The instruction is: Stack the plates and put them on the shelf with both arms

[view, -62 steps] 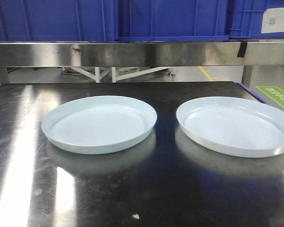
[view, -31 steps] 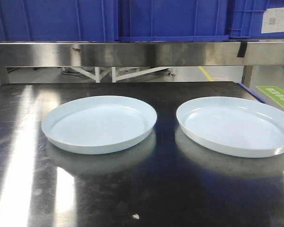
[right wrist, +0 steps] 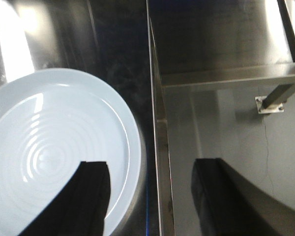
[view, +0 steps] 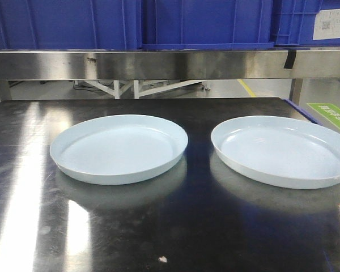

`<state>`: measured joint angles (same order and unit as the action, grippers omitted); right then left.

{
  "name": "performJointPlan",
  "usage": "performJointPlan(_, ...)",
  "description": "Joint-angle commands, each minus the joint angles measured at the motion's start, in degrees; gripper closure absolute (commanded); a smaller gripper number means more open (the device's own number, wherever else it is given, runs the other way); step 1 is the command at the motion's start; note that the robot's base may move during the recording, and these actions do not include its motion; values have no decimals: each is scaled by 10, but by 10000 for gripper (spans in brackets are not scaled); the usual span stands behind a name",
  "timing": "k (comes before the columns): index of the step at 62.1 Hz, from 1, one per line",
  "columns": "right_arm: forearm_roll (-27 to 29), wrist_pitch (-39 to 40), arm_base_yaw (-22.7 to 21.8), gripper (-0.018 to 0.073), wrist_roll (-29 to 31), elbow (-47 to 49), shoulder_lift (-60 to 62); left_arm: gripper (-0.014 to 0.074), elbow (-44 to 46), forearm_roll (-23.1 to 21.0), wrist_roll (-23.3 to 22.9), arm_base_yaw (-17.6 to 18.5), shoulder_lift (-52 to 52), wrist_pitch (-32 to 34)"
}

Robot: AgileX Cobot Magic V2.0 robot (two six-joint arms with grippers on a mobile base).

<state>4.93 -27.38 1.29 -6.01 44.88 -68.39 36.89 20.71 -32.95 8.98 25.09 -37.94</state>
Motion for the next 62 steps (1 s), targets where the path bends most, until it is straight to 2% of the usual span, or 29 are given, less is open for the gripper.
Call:
performJointPlan(1, 2, 45, -1, 94, 3, 21, -14, 506, 16, 6, -6, -1, 3, 45)
performJointPlan(27, 2, 62, -1, 94, 3, 76, -187, 506, 16, 6, -6, -1, 3, 45)
performJointPlan(62, 2, 45, -1, 94, 3, 116, -251, 506, 16, 6, -6, -1, 3, 45)
